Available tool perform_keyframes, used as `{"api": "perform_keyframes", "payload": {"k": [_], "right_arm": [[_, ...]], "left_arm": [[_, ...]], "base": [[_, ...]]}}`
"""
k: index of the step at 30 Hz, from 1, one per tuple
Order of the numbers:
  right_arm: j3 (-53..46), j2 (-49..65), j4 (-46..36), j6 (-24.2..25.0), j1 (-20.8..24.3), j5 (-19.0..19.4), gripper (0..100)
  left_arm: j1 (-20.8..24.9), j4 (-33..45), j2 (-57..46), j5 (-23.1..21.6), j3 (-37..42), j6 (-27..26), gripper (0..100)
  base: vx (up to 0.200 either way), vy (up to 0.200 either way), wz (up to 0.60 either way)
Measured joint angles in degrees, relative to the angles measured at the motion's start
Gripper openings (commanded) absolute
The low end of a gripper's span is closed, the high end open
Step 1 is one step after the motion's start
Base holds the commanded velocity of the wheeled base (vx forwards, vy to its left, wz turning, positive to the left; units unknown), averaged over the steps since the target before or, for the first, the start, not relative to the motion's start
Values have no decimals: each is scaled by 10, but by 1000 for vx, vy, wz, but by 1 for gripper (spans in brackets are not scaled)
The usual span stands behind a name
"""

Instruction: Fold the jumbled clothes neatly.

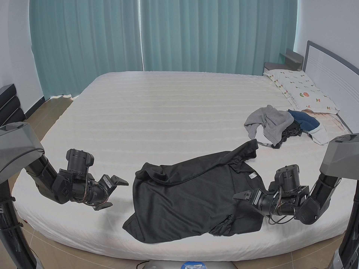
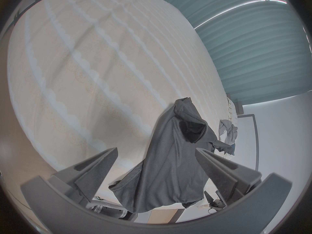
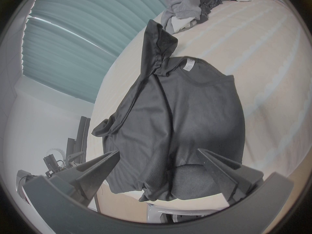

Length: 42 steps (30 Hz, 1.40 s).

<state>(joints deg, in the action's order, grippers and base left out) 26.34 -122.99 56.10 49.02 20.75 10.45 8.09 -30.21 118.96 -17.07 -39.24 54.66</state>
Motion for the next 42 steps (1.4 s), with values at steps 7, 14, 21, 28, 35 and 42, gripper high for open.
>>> {"api": "perform_keyframes", "payload": {"k": [7,14,21,28,35,42], "right_arm": [[-7,-20,21,-6,8,-16,100],[-32,-32,17,-46,-9,-33,100],[-53,-34,-5,-105,-23,-44,100],[-58,-34,-17,-124,-37,-52,100],[-58,-42,-11,-126,-40,-48,0],[-66,-42,-10,-128,-58,-50,0]], "left_arm": [[0,0,0,0,2,1,100],[0,0,0,0,2,2,100],[0,-2,-1,-1,8,2,100],[0,-2,0,-1,5,2,100],[0,-2,1,-1,6,-2,100],[1,-1,-1,0,14,-2,100]], "base": [[0,0,0],[0,0,0],[0,0,0],[0,0,0],[0,0,0],[0,0,0]]}}
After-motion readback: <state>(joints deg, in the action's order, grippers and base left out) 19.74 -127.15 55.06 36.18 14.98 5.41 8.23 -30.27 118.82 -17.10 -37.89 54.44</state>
